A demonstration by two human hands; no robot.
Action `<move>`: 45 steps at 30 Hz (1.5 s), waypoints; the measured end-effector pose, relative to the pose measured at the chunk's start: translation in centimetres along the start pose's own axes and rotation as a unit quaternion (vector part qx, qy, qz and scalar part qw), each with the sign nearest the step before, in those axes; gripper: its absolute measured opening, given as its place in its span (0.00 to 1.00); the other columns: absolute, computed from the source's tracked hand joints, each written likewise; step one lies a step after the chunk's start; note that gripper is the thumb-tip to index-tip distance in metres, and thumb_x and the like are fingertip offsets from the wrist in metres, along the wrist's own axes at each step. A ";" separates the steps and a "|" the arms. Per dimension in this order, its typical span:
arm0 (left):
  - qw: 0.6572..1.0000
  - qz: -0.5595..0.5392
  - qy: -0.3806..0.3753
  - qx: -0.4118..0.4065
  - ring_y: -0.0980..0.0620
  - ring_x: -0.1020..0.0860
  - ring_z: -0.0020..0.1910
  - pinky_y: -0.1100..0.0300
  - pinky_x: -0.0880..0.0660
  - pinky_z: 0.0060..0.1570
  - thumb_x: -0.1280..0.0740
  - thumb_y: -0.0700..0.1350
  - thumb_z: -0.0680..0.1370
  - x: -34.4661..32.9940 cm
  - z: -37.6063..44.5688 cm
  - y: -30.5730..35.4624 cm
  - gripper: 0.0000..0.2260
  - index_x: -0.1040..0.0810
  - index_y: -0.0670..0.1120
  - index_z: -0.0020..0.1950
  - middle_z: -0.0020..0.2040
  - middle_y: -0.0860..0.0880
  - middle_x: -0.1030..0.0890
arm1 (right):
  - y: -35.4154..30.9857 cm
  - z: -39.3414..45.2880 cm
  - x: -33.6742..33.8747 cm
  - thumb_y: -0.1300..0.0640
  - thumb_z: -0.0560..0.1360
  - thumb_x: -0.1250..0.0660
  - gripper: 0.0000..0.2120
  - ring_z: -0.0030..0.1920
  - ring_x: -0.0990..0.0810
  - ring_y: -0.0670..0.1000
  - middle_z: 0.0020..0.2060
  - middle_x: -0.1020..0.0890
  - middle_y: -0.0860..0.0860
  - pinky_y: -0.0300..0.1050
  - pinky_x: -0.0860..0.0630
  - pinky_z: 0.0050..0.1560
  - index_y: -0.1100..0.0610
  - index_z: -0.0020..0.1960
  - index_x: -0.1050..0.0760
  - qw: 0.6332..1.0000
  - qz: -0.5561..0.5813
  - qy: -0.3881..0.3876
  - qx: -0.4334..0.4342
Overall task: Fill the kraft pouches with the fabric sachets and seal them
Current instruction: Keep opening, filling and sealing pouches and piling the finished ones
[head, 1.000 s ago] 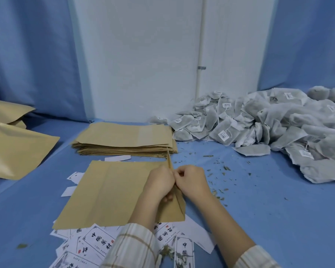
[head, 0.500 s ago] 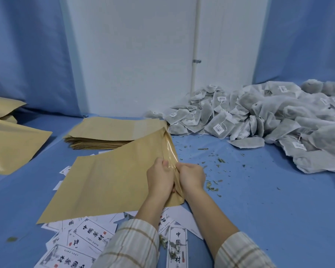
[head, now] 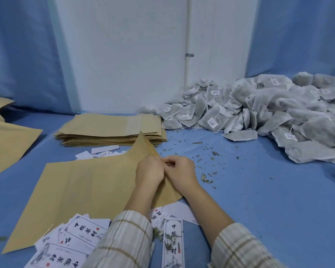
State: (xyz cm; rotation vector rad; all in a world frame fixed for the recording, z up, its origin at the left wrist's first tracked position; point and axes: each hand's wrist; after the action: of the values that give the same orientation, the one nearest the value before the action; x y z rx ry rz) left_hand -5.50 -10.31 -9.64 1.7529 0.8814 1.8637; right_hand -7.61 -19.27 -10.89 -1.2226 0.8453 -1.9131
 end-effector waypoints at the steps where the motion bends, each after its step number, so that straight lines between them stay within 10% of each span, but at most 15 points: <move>1: 1.000 0.023 -0.011 0.002 0.39 0.21 0.51 0.56 0.25 0.43 0.49 0.41 0.80 0.1 0.1 0.1 0.15 0.25 0.39 0.56 0.53 0.37 0.20 | -0.1 -0.1 -0.1 0.57 0.74 0.32 0.06 0.37 0.24 0.41 0.40 0.15 0.50 0.19 0.34 0.37 0.57 0.46 0.16 1.000 -0.001 -0.001 0.001; 13: 0.987 0.079 -0.047 -0.134 0.44 0.28 0.41 0.60 0.37 0.36 0.46 0.36 0.77 0.8 -0.3 -0.9 0.14 0.33 0.45 0.31 0.47 0.39 0.20 | -0.3 1.0 -0.5 0.63 0.74 0.39 0.23 0.23 0.40 0.46 0.20 0.38 0.48 0.33 0.43 0.16 0.55 0.22 0.41 0.991 -0.068 -0.026 -0.110; 19: 0.976 0.109 -0.009 -0.187 0.37 0.25 0.54 0.57 0.36 0.44 0.47 0.36 0.79 0.5 -1.3 0.8 0.13 0.24 0.34 0.49 0.53 0.35 0.22 | 1.0 2.1 0.0 0.64 0.72 0.39 0.21 0.24 0.41 0.47 0.21 0.38 0.49 0.34 0.41 0.17 0.56 0.23 0.42 0.987 -0.052 0.026 -0.149; 23: 0.975 0.125 0.018 -0.185 0.38 0.25 0.54 0.56 0.34 0.44 0.46 0.39 0.80 1.3 -0.9 1.0 0.12 0.23 0.37 0.52 0.54 0.37 0.22 | 0.3 1.8 0.3 0.57 0.73 0.34 0.04 0.29 0.28 0.45 0.29 0.23 0.51 0.30 0.36 0.24 0.52 0.40 0.27 0.992 0.039 0.038 -0.114; 27: 0.979 0.123 0.023 -0.160 0.40 0.25 0.50 0.58 0.35 0.41 0.45 0.44 0.80 2.9 -0.6 1.6 0.13 0.23 0.41 0.49 0.52 0.37 0.21 | 0.2 1.6 0.8 0.62 0.72 0.33 0.08 0.40 0.28 0.42 0.45 0.27 0.49 0.34 0.30 0.39 0.52 0.48 0.25 0.986 -0.080 0.090 0.115; 30: 0.974 0.140 0.024 -0.174 0.43 0.30 0.42 0.58 0.35 0.40 0.45 0.44 0.79 3.8 -1.0 2.4 0.11 0.25 0.42 0.45 0.50 0.38 0.22 | 0.3 1.7 0.3 0.65 0.72 0.40 0.10 0.50 0.33 0.51 0.47 0.28 0.48 0.40 0.37 0.46 0.55 0.48 0.22 0.964 -0.197 0.023 0.176; 34: 0.972 0.128 0.029 -0.195 0.44 0.31 0.41 0.57 0.35 0.39 0.46 0.42 0.80 4.4 -1.4 2.7 0.10 0.27 0.42 0.44 0.49 0.39 0.23 | -0.3 2.6 -0.3 0.56 0.74 0.48 0.15 0.36 0.34 0.46 0.32 0.31 0.41 0.41 0.37 0.39 0.43 0.32 0.34 0.978 -0.145 -0.052 0.143; 45: 0.965 0.088 0.064 -0.237 0.43 0.33 0.40 0.56 0.38 0.37 0.46 0.43 0.81 5.7 -2.1 3.7 0.10 0.34 0.44 0.40 0.47 0.37 0.23 | -4.2 4.4 -0.1 0.69 0.76 0.42 0.23 0.30 0.44 0.41 0.29 0.41 0.46 0.31 0.41 0.28 0.50 0.30 0.46 0.948 -0.213 -0.219 0.088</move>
State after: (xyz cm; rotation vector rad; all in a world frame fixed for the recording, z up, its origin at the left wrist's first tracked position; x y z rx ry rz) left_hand -7.77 -9.28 -2.95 1.4607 0.2848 2.1041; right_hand -4.38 -17.57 -6.01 -1.7310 0.1785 -1.8707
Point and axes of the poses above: each hand's wrist, its own z-axis towards the middle knuckle, its own x-axis out of the back of the hand, y = z × x
